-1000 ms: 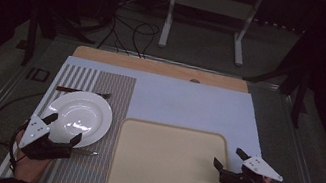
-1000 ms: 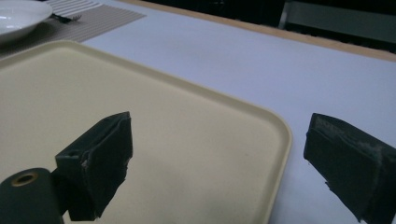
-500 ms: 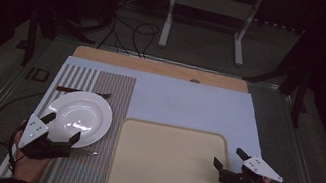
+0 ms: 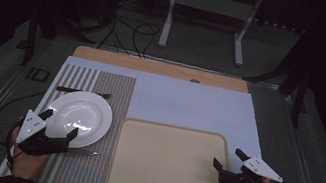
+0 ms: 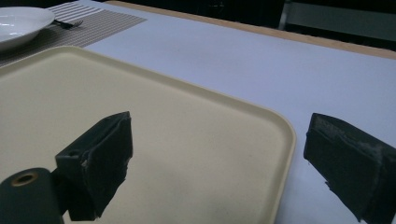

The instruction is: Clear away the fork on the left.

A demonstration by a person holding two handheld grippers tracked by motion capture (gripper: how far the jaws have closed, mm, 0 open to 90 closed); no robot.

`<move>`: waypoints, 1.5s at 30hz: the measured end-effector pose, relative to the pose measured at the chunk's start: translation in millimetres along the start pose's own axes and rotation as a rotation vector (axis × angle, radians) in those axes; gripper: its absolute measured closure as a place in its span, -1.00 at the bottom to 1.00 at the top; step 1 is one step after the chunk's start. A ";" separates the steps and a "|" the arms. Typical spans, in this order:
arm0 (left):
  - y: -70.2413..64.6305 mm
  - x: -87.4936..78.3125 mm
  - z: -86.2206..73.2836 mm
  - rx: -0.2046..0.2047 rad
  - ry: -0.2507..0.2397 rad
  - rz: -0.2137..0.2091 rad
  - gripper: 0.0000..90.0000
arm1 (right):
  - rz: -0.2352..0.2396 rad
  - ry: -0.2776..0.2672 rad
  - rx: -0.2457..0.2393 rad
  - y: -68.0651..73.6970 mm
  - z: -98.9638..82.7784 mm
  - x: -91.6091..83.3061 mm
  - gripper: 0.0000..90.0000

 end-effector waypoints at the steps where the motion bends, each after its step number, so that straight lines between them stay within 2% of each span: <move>1: 1.0 -0.4 1.7 -0.001 -0.002 0.000 -1.00 | 0.000 -0.002 0.001 -0.3 -0.1 0.1 -0.82; 12: 5.8 3.9 8.5 -0.006 0.017 0.005 -1.00 | 0.000 -0.002 0.010 -1.0 -1.3 -0.7 -0.82; 14: 7.0 3.6 11.7 -0.010 0.011 0.004 -1.00 | 0.000 -0.002 0.010 -1.0 -1.3 -0.6 -0.82; 16: 9.9 3.6 16.9 0.015 -0.025 0.001 -1.00 | -0.002 -0.001 0.009 -1.4 -1.5 -1.0 -0.82; 19: 12.9 3.4 20.6 0.028 -0.051 -0.011 -1.00 | -0.005 0.000 0.012 -1.7 -1.8 -1.5 -0.82; 23: 15.8 3.4 22.5 0.033 -0.060 -0.013 -1.00 | -0.006 -0.002 0.015 -2.0 -1.8 -1.9 -0.82; 32: 27.5 8.0 26.9 0.009 -0.050 0.008 -1.00 | -0.006 -0.001 0.014 -2.0 -2.2 -1.8 -0.82; 38: 37.1 12.8 33.9 0.031 -0.061 0.029 -0.99 | -0.006 -0.001 0.014 -1.7 -2.3 -1.6 -0.82; 45: 47.3 17.5 39.5 0.015 -0.065 0.044 -0.99 | -0.003 -0.002 0.012 -1.8 -2.7 -1.4 -0.82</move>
Point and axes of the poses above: each handheld gripper's, and its own axes: x roughly forward along the jaws, z roughly out of its top, y roughly to its left, the point moved 5 cm from there along x, roughly forward along the jaws, and after that the axes turned 11 degrees about -x, right-handed, at the moved point
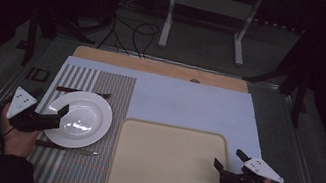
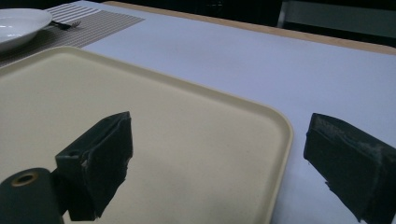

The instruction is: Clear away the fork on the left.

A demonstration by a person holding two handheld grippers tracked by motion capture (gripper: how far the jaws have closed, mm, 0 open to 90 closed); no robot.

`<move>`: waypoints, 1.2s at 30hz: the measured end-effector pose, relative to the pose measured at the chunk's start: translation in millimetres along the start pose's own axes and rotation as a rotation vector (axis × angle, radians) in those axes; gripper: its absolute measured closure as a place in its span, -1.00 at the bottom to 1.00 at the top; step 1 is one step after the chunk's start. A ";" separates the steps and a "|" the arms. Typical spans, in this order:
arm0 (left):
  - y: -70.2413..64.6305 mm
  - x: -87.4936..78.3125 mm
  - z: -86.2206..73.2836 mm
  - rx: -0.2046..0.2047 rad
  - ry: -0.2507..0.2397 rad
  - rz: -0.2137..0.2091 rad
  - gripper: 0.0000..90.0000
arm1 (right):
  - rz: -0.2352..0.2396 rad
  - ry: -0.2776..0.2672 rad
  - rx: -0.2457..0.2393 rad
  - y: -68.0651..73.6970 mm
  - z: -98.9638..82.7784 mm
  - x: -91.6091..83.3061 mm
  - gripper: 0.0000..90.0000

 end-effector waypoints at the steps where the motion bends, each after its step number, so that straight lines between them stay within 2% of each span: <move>1: 0.0 0.0 0.0 0.000 0.000 0.000 -0.99 | 0.000 0.000 0.000 0.0 0.0 0.0 -0.82; 8: 6.1 5.0 2.7 0.004 -0.003 0.009 -0.99 | 0.001 0.001 0.000 0.0 -0.1 0.0 -0.82; 20: 18.0 18.6 5.0 0.014 0.031 0.013 -0.98 | -0.001 0.006 0.003 0.0 -0.8 0.7 -0.82; 26: 24.8 23.2 6.7 -0.016 0.045 0.006 -0.96 | 0.000 0.007 0.001 -0.5 -1.3 0.8 -0.82; 30: 29.6 28.6 9.1 -0.053 0.068 -0.008 -0.93 | 0.000 0.011 0.000 -0.3 -1.6 1.1 -0.82; 33: 30.5 31.6 10.3 -0.047 0.078 -0.003 -0.93 | 0.000 0.010 -0.001 -0.4 -1.7 1.0 -0.82; 36: 31.6 37.1 11.9 -0.023 0.103 0.003 -0.95 | 0.001 0.011 0.001 -0.3 -1.9 1.2 -0.82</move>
Point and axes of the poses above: each handheld gripper's, and its own axes: x roughly forward along the jaws, z roughly out of its top, y roughly to its left, the point moved 5 cm from there along x, roughly forward along the jaws, and after that the axes turned 11 degrees about -x, right-handed, at the moved point
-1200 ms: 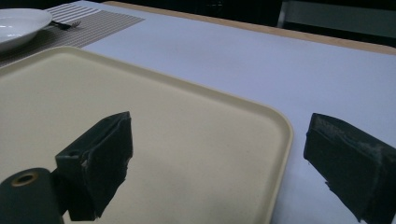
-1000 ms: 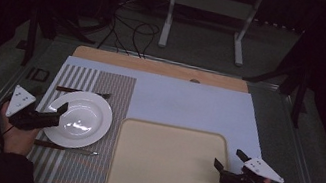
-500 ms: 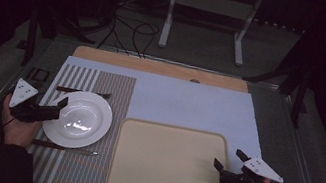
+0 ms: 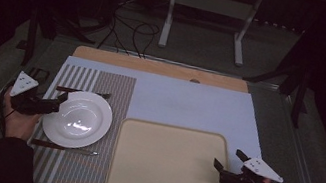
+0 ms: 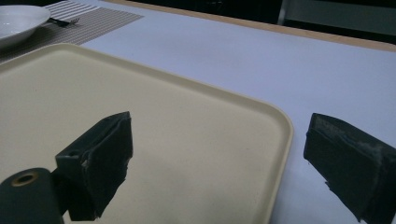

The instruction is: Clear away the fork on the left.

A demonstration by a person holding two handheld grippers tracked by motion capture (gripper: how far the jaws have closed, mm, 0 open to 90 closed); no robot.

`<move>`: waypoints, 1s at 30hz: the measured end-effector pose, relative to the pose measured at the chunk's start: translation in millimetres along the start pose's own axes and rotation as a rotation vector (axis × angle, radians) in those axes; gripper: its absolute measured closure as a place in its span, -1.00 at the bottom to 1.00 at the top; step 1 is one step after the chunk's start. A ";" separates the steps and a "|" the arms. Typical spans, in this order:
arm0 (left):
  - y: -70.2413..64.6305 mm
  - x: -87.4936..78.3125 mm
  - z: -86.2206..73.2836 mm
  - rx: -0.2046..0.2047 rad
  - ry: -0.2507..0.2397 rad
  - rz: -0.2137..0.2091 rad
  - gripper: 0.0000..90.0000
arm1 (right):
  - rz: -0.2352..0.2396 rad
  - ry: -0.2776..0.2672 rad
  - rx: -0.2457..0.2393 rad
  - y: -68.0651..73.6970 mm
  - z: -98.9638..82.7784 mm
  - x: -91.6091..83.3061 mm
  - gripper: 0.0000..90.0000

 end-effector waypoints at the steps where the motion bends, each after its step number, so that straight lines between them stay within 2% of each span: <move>1: 0.7 1.9 0.7 -0.001 0.020 0.000 -0.93 | 0.000 0.000 0.000 0.0 -0.2 0.0 -0.82; 2: 2.9 5.8 2.0 -0.009 0.061 -0.010 -0.91 | 0.000 0.001 0.000 -0.1 -0.3 0.0 -0.82; 11: 14.6 19.2 9.1 0.007 0.129 0.009 -0.91 | 0.001 0.005 0.002 0.2 -1.1 0.6 -0.82; 14: 17.1 24.4 12.8 0.025 0.179 0.018 -0.94 | 0.000 0.005 0.000 -0.1 -1.2 0.4 -0.82; 16: 18.1 30.0 15.1 0.051 0.219 0.022 -0.97 | 0.000 0.007 0.001 -0.3 -1.6 0.3 -0.82; 30: 30.5 56.9 17.1 0.109 0.311 0.046 -1.00 | -0.003 0.024 -0.003 -0.8 -4.4 2.8 -0.82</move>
Point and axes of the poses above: each handheld gripper's, and its own axes: x roughly forward along the jaws, z roughly out of its top, y roughly to its left, the point moved 5 cm from there along x, roughly forward along the jaws, and after that the axes turned 11 degrees about -x, right-handed, at the moved point
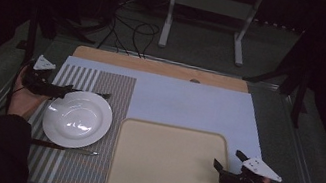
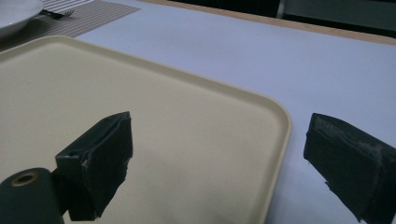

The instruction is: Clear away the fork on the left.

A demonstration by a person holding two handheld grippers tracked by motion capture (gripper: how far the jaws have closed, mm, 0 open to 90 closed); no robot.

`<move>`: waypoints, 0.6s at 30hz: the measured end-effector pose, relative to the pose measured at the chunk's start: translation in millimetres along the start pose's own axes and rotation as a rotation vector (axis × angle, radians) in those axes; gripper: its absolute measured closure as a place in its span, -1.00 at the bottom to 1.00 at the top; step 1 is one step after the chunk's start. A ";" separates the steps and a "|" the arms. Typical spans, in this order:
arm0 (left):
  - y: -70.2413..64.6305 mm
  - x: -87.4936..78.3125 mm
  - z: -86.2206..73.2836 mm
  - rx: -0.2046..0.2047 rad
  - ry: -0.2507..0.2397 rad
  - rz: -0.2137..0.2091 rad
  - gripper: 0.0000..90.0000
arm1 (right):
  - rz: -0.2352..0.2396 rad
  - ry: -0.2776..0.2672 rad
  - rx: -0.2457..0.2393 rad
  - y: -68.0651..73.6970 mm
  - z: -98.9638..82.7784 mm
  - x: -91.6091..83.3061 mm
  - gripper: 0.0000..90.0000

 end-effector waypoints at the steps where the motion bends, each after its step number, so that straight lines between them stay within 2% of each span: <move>1: 0.9 2.6 0.2 0.006 0.012 0.001 -1.00 | 0.001 0.001 -0.002 0.0 -0.1 0.3 -0.82; 5: 7.5 13.9 1.1 0.003 0.061 0.005 -1.00 | 0.000 0.006 0.001 -0.3 -0.2 1.3 -0.82; 6: 11.6 19.8 1.9 0.001 0.090 0.009 -1.00 | 0.000 0.006 0.004 -0.5 -0.3 1.5 -0.82; 13: 21.5 39.0 7.5 -0.010 0.150 0.026 -1.00 | -0.001 0.009 -0.001 -0.7 -0.6 2.2 -0.82; 15: 24.9 48.9 6.1 -0.017 0.191 0.035 -0.98 | 0.001 0.011 0.000 0.2 -0.5 2.8 -0.82; 17: 26.2 52.3 4.7 -0.024 0.210 0.033 -0.92 | 0.001 0.013 0.002 0.4 -0.7 3.3 -0.82; 18: 30.0 58.2 1.6 -0.036 0.242 0.061 -0.89 | 0.001 0.014 0.003 0.4 -0.8 3.8 -0.82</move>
Point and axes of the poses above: each handheld gripper's, and its own axes: x roughly forward along the jaws, z roughly out of its top, y roughly to its left, the point moved 5 cm from there along x, roughly forward along the jaws, and after that the axes turned 11 degrees about -x, right-handed, at the moved point
